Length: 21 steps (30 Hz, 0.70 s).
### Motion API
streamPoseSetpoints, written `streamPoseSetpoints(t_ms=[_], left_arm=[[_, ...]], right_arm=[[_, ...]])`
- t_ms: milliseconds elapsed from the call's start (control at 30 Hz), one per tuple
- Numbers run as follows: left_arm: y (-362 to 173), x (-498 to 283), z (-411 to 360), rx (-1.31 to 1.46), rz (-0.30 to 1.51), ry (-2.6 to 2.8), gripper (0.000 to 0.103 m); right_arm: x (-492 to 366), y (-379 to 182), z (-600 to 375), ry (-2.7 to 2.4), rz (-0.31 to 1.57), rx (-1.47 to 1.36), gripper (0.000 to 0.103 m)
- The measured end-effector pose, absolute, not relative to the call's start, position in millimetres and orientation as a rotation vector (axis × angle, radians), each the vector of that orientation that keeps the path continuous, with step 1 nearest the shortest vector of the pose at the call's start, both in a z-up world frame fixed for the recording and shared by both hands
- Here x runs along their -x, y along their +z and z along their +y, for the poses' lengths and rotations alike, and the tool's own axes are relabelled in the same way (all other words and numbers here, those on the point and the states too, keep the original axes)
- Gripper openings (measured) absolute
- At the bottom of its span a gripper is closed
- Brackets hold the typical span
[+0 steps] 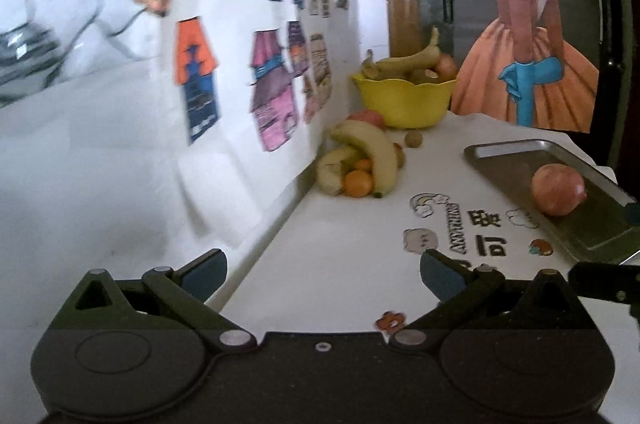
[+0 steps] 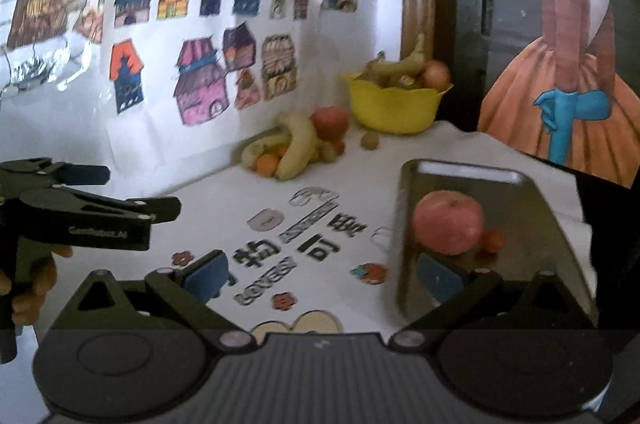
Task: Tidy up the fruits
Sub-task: 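Withdraw both tools from the tray and move them back to the fruit pile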
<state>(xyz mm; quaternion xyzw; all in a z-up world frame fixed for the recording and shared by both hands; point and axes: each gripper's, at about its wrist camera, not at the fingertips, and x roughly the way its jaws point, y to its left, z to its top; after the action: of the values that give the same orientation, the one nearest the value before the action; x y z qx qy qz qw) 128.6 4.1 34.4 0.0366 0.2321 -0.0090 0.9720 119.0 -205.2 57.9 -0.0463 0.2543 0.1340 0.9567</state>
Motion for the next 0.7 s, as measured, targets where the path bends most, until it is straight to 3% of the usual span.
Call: streamPoseSetpoints(t_ms=[433, 700], left_arm=[[30.7, -131.8, 21.1, -0.028, 0.466, 0.009, 0.102], [26.4, -175.6, 7.5, -0.026, 0.492, -0.037, 0.102]], right_arm=[[-130.2, 47.9, -171.9, 0.264, 0.563, 0.153, 0.103], [-185.7, 70.2, -182.3, 0.344, 0.515, 0.123, 0.103]])
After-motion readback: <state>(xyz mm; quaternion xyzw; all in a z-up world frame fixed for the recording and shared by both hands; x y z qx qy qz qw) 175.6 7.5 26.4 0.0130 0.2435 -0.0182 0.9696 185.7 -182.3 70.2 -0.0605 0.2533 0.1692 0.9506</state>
